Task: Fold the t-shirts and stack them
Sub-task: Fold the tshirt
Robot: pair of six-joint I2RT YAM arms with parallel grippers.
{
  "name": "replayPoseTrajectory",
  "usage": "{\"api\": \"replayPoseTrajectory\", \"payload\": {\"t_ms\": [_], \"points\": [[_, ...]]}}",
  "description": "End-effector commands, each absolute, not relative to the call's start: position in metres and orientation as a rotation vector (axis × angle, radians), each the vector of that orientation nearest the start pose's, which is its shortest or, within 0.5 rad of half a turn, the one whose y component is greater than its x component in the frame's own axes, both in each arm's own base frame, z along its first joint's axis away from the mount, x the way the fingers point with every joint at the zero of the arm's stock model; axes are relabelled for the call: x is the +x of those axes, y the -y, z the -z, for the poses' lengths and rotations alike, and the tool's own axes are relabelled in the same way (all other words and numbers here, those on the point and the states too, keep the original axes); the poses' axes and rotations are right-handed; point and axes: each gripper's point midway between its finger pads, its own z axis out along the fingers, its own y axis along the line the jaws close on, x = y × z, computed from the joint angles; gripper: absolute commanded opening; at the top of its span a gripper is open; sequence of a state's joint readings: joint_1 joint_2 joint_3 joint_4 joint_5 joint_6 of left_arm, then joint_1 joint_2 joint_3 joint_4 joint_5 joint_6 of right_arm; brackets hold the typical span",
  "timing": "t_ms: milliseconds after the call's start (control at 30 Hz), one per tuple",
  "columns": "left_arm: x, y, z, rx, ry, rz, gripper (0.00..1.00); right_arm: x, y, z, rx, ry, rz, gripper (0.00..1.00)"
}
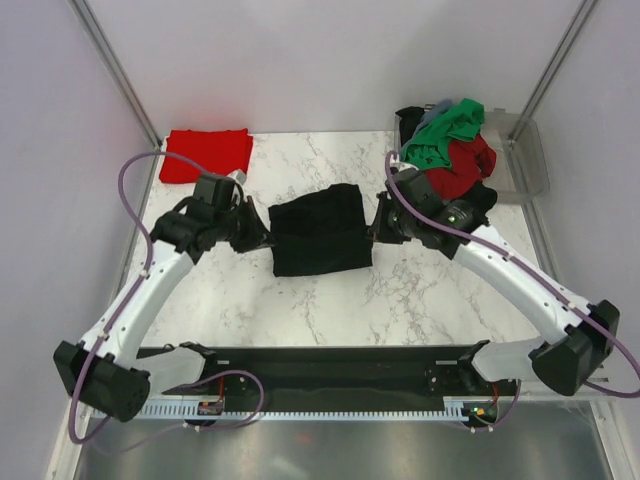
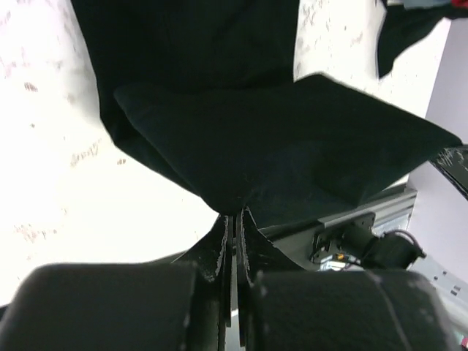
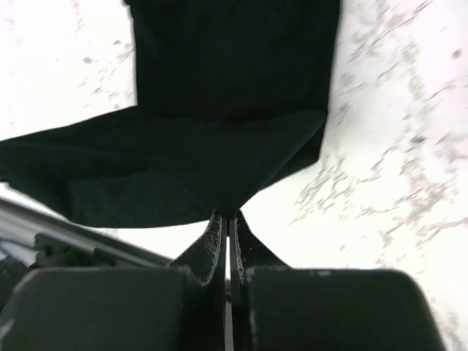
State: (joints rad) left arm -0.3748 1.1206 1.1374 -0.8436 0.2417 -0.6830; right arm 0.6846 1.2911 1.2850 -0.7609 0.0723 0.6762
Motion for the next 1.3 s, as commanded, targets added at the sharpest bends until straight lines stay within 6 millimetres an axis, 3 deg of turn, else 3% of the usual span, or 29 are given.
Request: {"api": "replayPoseTrajectory", "payload": {"t_ms": [0, 33, 67, 133, 167, 333, 367, 433, 467, 533, 567, 633, 700, 733, 767, 800, 833, 867, 900, 933, 967, 1033, 1067, 1100, 1133, 1167, 1200, 1233, 1267], "points": [[0.277, 0.162, -0.230, -0.221, -2.466, 0.653, 0.02, 0.299, -0.212, -0.228, 0.015, -2.397, -0.449, 0.00], [0.285, 0.163, -0.236, -0.219, -2.454, 0.653, 0.02, 0.309, -0.214, -0.234, 0.018, -2.377, -0.462, 0.00], [0.293, 0.162, -0.237, -0.227, -2.452, 0.648, 0.02, 0.320, -0.212, -0.225, 0.007, -2.403, -0.453, 0.00], [0.308, 0.162, -0.225, -0.234, -2.485, 0.616, 0.02, 0.338, -0.213, -0.232, 0.006, -2.381, -0.457, 0.00], [0.318, 0.161, -0.228, -0.240, -2.475, 0.608, 0.02, 0.349, -0.212, -0.222, 0.011, -2.404, -0.437, 0.00], [0.356, 0.153, -0.209, -0.285, -2.524, 0.571, 0.02, 0.391, -0.222, -0.226, -0.030, -2.391, -0.447, 0.00], [0.363, 0.149, -0.206, -0.302, -2.528, 0.567, 0.02, 0.401, -0.221, -0.215, -0.021, -2.413, -0.430, 0.00], [0.374, 0.149, -0.203, -0.300, -2.537, 0.579, 0.02, 0.412, -0.226, -0.216, -0.034, -2.411, -0.457, 0.00], [0.383, 0.146, -0.190, -0.320, -2.567, 0.568, 0.02, 0.420, -0.225, -0.204, -0.025, -2.433, -0.447, 0.00], [0.394, 0.147, -0.187, -0.311, -2.573, 0.579, 0.02, 0.431, -0.228, -0.203, -0.028, -2.429, -0.455, 0.00], [0.402, 0.145, -0.172, -0.326, -2.605, 0.565, 0.02, 0.438, -0.228, -0.188, -0.023, -2.455, -0.445, 0.00], [0.414, 0.143, -0.166, -0.336, -2.612, 0.567, 0.02, 0.451, -0.231, -0.186, -0.019, -2.449, -0.458, 0.00], [0.427, 0.139, -0.144, -0.367, -2.654, 0.551, 0.02, 0.464, -0.232, -0.164, -0.009, -2.486, -0.450, 0.00], [0.440, 0.135, -0.147, -0.377, -2.633, 0.553, 0.02, 0.477, -0.235, -0.153, -0.003, -2.496, -0.449, 0.00], [0.447, 0.136, -0.126, -0.392, -2.679, 0.569, 0.03, 0.485, -0.234, -0.149, 0.011, -2.497, -0.449, 0.00], [0.463, 0.136, -0.134, -0.394, -2.651, 0.600, 0.05, 0.498, -0.236, -0.157, 0.020, -2.467, -0.461, 0.01], [0.472, 0.132, -0.131, -0.413, -2.646, 0.619, 0.08, 0.506, -0.238, -0.133, 0.038, -2.505, -0.449, 0.12], [0.476, 0.131, -0.123, -0.437, -2.676, 0.623, 0.22, 0.513, -0.238, -0.128, 0.047, -2.510, -0.447, 0.31], [0.482, 0.130, -0.103, -0.467, -2.721, 0.628, 0.36, 0.525, -0.240, -0.141, 0.054, -2.479, -0.456, 0.65], [0.499, 0.129, -0.114, -0.459, -2.685, 0.653, 0.49, 0.531, -0.238, -0.122, 0.072, -2.516, -0.434, 0.72], [0.499, 0.131, -0.115, -0.459, -2.705, 0.678, 0.68, 0.534, -0.237, -0.125, 0.083, -2.516, -0.433, 0.75], [0.514, 0.133, -0.131, -0.420, -2.673, 0.698, 0.82, 0.533, -0.237, -0.147, 0.087, -2.489, -0.453, 0.78], [0.514, 0.132, -0.138, -0.396, -2.664, 0.682, 0.83, 0.529, -0.237, -0.154, 0.082, -2.477, -0.460, 0.78], [0.514, 0.126, -0.145, -0.394, -2.653, 0.635, 0.84, 0.523, -0.233, -0.146, 0.082, -2.489, -0.449, 0.78], [0.509, 0.122, -0.158, -0.387, -2.630, 0.609, 0.84, 0.515, -0.229, -0.173, 0.073, -2.442, -0.454, 0.78], [0.505, 0.117, -0.164, -0.361, -2.617, 0.575, 0.84, 0.508, -0.224, -0.179, 0.072, -2.430, -0.443, 0.78], [0.508, 0.111, -0.171, -0.349, -2.581, 0.529, 0.84, 0.495, -0.216, -0.164, 0.077, -2.466, -0.411, 0.78], [0.495, 0.109, -0.151, -0.353, -2.622, 0.502, 0.84, 0.483, -0.211, -0.190, 0.071, -2.420, -0.427, 0.78], [0.487, 0.107, -0.171, -0.321, -2.570, 0.499, 0.83, 0.473, -0.208, -0.192, 0.070, -2.420, -0.429, 0.79]]}}
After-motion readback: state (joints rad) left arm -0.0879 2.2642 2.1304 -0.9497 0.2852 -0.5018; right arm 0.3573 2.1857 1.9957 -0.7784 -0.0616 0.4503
